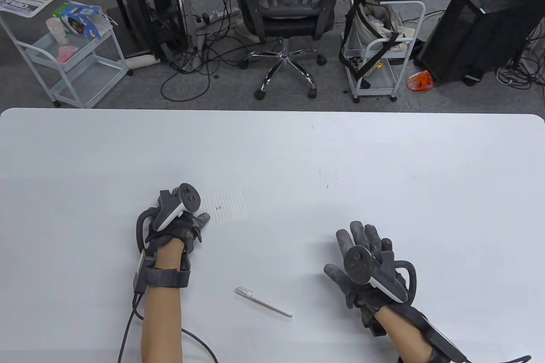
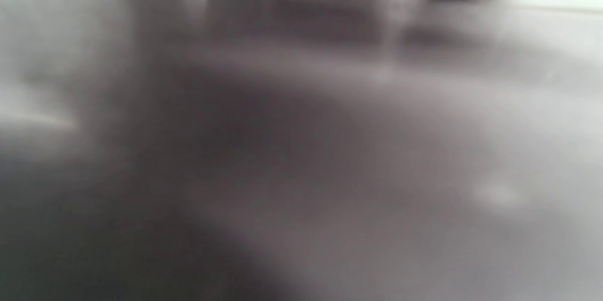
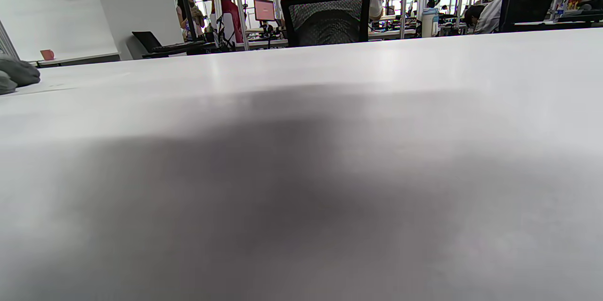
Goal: Squeeze and apply correction pen on text
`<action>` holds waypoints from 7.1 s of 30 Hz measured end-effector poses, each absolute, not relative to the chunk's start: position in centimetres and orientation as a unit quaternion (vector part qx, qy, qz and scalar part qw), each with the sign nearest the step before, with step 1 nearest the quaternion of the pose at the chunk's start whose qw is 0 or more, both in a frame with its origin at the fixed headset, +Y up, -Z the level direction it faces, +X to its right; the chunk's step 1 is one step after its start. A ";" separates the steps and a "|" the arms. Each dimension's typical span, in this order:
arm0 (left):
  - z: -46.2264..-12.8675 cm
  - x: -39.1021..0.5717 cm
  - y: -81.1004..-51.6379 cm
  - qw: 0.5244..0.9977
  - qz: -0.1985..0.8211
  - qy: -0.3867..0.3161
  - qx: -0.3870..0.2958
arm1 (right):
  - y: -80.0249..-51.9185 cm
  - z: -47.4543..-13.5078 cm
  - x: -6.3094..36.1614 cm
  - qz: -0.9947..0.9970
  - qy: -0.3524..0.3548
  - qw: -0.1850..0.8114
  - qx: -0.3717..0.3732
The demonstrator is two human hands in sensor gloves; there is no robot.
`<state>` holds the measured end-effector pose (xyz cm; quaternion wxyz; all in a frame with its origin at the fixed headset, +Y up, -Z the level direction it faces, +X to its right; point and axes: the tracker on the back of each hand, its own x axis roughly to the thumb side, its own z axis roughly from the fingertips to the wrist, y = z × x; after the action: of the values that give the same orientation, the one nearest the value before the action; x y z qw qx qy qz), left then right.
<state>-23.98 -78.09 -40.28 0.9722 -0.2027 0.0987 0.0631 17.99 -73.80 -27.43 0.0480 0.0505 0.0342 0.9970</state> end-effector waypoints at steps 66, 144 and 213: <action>-36.1 -16.7 -74.4 0.858 0.439 -0.033 -0.265 | -73.6 -27.6 18.8 0.997 0.033 0.061 0.036; -24.5 -13.9 -74.6 0.950 -0.038 -0.301 -0.073 | -73.8 -27.6 19.2 0.997 0.033 0.070 0.020; -26.5 -13.6 -72.2 0.902 0.362 -0.236 -0.021 | -73.2 -27.2 17.9 0.975 -0.015 0.207 0.078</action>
<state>-13.56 -72.21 -26.49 0.9015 -0.0212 -0.2365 0.3618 17.87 -73.18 -27.18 0.2072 0.0779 -0.0148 0.9751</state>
